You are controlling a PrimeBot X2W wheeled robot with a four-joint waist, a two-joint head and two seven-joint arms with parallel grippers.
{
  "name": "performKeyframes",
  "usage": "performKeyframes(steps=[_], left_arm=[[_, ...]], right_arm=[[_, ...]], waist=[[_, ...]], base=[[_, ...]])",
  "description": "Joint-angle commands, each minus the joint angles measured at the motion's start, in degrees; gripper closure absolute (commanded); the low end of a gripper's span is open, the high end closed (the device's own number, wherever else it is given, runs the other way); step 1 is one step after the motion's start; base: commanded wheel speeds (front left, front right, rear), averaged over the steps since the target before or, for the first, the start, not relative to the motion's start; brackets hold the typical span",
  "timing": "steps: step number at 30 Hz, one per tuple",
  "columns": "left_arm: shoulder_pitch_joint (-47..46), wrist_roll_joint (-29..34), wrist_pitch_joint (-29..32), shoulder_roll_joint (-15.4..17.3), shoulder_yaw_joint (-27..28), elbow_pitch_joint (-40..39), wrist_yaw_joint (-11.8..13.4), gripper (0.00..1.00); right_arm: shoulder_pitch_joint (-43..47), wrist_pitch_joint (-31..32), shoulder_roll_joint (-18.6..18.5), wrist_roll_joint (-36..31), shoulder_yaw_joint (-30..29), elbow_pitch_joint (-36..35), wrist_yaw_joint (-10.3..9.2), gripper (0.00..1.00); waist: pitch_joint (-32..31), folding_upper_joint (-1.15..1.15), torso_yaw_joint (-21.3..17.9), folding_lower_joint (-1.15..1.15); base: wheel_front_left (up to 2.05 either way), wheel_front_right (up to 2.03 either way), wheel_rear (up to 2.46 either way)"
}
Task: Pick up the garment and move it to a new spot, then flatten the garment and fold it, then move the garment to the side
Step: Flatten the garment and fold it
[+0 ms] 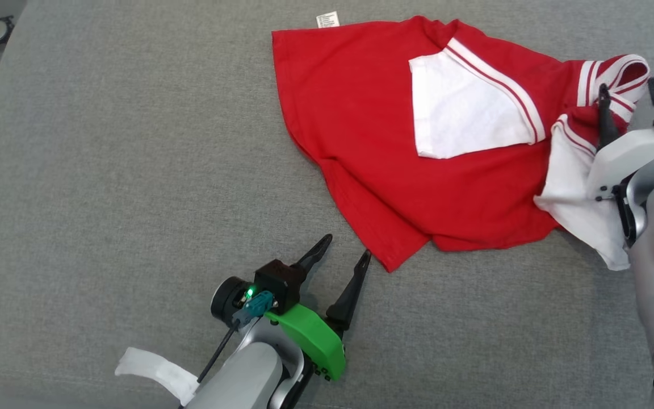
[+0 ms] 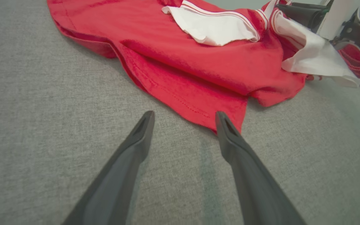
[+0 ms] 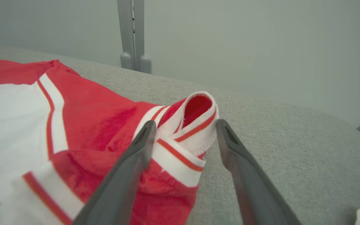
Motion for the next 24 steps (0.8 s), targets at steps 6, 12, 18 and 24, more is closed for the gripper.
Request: performKeyframes(steps=[6, 12, 18, 24], left_arm=[[0.8, -2.4, 0.0, 0.2, -0.4, 5.5, 0.3, 0.0], [2.4, -4.7, 0.0, 0.2, -0.1, 7.9, 0.3, 0.0], [3.6, -6.3, 0.0, 0.2, 0.6, 8.7, -0.5, 0.0], [3.6, -6.5, 0.0, 0.2, 3.8, 9.0, -0.7, 0.47]], right_arm=[[5.4, -1.6, 2.5, 4.7, 4.9, -3.0, -0.09, 0.0], [12.1, -1.7, 4.5, 11.1, 10.7, -10.4, -0.09, 0.0], [18.1, -1.7, 5.0, 15.1, 14.6, -16.0, -0.09, 0.0], [21.5, -1.7, 4.6, 17.4, 16.0, -18.4, -0.09, 0.0]], waist=[[-3.8, 0.0, -6.8, 0.0], [-6.5, 0.0, -10.8, 0.0], [-8.3, 0.0, -13.9, 0.0], [-8.9, 0.0, -15.8, 0.0]], base=[[0.0, 0.0, 0.0], [0.0, 0.0, 0.0], [0.0, 0.0, 0.0], [0.0, 0.0, 0.0]])
